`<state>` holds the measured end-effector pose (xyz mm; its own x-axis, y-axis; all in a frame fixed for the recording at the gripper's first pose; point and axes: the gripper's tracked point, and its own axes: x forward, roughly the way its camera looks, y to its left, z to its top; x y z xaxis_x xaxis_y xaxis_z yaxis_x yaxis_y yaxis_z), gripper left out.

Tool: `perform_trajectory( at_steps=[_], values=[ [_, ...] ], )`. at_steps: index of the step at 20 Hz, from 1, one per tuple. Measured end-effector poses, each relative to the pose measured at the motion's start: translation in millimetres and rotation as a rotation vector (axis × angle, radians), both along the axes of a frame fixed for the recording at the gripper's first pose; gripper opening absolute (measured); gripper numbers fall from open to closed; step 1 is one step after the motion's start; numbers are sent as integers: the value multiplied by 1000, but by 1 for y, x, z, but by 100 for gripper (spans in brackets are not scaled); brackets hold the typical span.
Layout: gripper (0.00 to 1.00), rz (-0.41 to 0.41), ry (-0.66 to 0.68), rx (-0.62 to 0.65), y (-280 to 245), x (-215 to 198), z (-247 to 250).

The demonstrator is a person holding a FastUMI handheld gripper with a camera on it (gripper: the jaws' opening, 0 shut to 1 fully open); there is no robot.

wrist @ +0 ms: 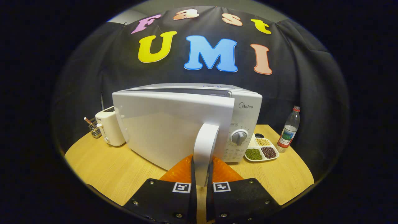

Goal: Open the microwave, put the food inside, and close the microwave door.

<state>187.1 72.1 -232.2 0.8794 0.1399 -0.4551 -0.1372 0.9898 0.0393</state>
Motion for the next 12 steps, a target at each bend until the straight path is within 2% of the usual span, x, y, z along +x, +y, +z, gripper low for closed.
perform_trajectory(
  at_steps=[3, 12],
  values=[
    [17, 33, 19, -1, 15, -27, 5],
    [21, 142, 17, -60, 67, -97, 12]
  ],
)
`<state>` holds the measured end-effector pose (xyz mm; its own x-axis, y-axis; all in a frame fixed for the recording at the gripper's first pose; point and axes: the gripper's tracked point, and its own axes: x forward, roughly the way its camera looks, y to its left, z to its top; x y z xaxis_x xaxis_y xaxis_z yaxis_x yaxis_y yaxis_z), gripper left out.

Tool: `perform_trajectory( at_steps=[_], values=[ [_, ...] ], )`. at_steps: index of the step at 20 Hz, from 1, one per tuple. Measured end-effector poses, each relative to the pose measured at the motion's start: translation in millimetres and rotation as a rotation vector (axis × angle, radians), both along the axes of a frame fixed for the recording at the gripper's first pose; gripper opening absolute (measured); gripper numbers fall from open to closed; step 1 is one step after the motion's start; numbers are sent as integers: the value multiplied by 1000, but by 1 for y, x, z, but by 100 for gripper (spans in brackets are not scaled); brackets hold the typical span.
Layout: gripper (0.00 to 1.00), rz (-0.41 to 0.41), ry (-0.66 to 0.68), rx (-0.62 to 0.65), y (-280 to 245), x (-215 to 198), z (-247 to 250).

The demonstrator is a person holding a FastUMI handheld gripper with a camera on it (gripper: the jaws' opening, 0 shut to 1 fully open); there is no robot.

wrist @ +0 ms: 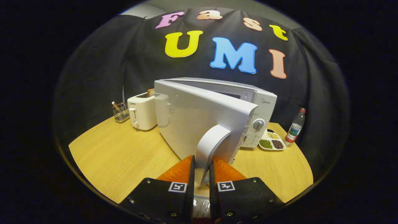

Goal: Open the microwave, put the food inside, and close the microwave door.

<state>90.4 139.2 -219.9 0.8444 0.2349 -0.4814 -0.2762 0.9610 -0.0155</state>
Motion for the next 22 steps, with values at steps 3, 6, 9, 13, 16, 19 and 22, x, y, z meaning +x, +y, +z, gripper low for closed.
perform_trajectory(
  at_steps=[3, 6, 9, 13, 16, 19, 22],
  values=[
    [22, 34, 3, -6, 21, -19, 1],
    [22, 71, 4, -7, 47, -39, 1],
    [22, 98, 7, 4, 73, -56, 2],
    [22, 99, -1, 43, 104, -75, 5],
    [22, 84, -11, 47, 122, -82, 7],
    [22, 69, -4, 68, 133, -91, 9],
    [27, 112, 7, 99, 152, -110, 10]
  ],
)
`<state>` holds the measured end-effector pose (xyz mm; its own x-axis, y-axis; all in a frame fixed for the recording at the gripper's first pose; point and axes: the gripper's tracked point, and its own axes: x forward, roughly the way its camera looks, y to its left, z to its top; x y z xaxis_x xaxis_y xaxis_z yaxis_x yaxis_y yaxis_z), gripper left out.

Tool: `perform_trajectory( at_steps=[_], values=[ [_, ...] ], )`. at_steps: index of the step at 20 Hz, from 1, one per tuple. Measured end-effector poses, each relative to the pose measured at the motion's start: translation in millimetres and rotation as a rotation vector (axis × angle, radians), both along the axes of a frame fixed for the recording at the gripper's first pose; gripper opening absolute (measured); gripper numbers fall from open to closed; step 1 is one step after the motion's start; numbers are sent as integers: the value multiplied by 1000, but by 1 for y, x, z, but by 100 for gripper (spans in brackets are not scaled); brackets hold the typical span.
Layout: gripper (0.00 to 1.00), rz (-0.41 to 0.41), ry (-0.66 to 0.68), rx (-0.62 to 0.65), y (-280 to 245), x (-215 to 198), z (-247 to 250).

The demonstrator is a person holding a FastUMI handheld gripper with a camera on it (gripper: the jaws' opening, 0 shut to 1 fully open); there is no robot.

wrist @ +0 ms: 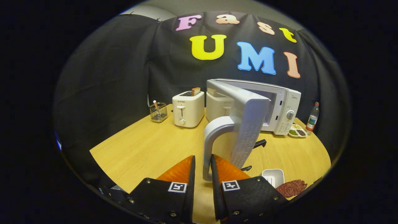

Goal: Open the microwave, put the food inside, and close the microwave door.

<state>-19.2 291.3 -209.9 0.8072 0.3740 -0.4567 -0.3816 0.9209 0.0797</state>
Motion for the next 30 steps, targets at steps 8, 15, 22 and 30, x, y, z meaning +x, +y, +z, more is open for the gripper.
perform_trajectory(
  at_steps=[8, 15, 22, 30],
  values=[
    [48, 320, 36, 159, 38, -57, 29],
    [93, 200, -55, 188, -45, -45, 59],
    [93, -31, -62, 137, -165, -22, 33],
    [93, -257, 69, 137, -249, -22, -33]
  ],
)
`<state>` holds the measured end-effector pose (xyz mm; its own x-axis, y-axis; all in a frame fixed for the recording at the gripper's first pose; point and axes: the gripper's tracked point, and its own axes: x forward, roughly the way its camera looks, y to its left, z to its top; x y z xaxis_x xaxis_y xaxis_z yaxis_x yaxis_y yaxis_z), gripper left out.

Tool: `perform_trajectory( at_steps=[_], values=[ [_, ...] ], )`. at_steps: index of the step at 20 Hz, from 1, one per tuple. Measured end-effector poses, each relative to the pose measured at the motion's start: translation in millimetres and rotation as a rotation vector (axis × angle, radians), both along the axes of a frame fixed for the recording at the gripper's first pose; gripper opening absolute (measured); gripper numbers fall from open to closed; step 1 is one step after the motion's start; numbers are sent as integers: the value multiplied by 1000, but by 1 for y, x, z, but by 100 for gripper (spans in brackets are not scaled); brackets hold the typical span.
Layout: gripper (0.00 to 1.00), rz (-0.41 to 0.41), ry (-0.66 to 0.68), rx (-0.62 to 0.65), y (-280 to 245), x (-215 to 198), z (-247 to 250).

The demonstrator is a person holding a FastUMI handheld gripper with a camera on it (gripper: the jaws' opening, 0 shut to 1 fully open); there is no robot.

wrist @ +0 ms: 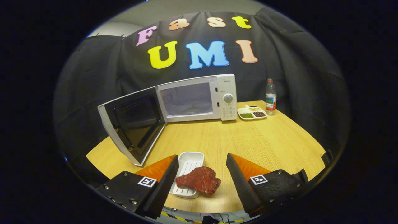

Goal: Open the microwave, put the food inside, and close the microwave door.

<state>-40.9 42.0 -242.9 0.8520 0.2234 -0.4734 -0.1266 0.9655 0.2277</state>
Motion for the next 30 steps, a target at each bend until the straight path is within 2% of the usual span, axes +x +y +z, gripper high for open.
perform_trajectory(
  at_steps=[5, 9, 10, 12, 13, 15, 16, 17, 18, 21, 27, 28, 29, 30],
  values=[
    [94, -59, 158, 114, -5, -7, -42],
    [85, -46, 237, 213, 9, -14, -52],
    [75, -51, 239, 221, 13, -13, -52],
    [61, -29, 242, 230, 21, -12, -50],
    [45, -20, 249, 217, 23, -12, -49],
    [42, 6, 233, 238, 26, -10, -43],
    [30, 29, 236, 232, 29, -14, -40],
    [30, 15, 212, 242, 33, -13, -29],
    [16, 30, 212, 208, 33, -10, -30],
    [16, 80, 204, 184, 41, -5, -16],
    [16, 129, 163, 178, 48, 19, 13],
    [16, 113, 148, 162, 44, 25, 16],
    [8, 121, 151, 144, 45, 30, 15],
    [8, 137, 160, 143, 47, 30, 14]
  ],
)
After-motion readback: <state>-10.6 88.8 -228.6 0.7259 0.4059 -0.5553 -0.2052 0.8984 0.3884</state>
